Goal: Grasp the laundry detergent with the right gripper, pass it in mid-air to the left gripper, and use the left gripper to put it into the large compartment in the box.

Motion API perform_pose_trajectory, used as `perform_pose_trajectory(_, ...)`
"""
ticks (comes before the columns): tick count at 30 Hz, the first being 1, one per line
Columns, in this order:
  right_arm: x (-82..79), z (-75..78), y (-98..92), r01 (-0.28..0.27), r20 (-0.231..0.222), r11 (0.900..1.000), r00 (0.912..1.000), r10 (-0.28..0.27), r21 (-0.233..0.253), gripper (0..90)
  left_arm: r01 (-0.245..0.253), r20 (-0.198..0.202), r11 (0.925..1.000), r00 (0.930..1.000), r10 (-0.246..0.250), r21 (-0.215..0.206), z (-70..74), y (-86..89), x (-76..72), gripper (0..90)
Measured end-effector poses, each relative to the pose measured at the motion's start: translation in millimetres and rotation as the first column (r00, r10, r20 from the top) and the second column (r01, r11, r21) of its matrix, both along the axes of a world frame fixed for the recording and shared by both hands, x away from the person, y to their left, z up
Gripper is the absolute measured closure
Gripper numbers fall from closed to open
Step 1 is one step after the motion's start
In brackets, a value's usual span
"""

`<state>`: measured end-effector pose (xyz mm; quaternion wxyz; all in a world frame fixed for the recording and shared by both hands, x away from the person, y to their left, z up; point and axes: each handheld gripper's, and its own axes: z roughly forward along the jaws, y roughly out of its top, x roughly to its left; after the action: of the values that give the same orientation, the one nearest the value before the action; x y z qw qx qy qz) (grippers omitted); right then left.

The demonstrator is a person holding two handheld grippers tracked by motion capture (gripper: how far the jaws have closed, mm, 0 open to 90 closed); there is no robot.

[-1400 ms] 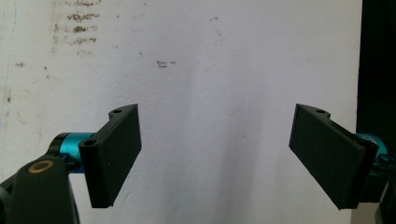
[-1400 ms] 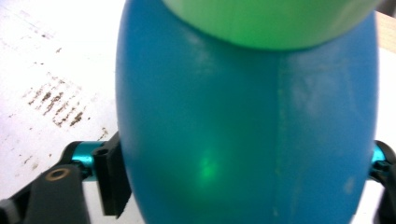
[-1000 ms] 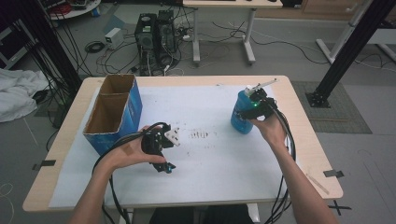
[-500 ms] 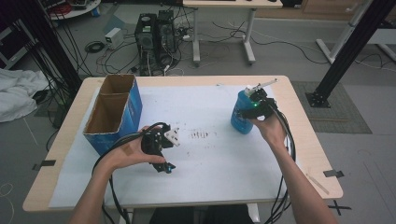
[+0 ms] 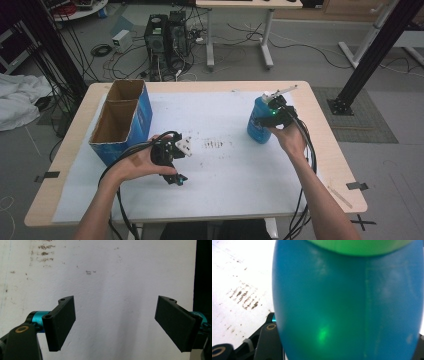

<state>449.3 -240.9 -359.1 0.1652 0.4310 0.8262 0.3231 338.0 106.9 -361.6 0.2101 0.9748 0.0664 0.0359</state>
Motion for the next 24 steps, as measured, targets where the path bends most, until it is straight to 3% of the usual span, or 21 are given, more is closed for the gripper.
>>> perform_pose_trajectory(24, -0.1, -0.9, -6.4, -0.004, -0.007, 0.999, 1.0000, 0.005, 0.050, 46.6, -0.028, 0.010, 0.9994, 0.9995, 0.028, -0.019, 7.2, 4.1, -0.6, 16.9)
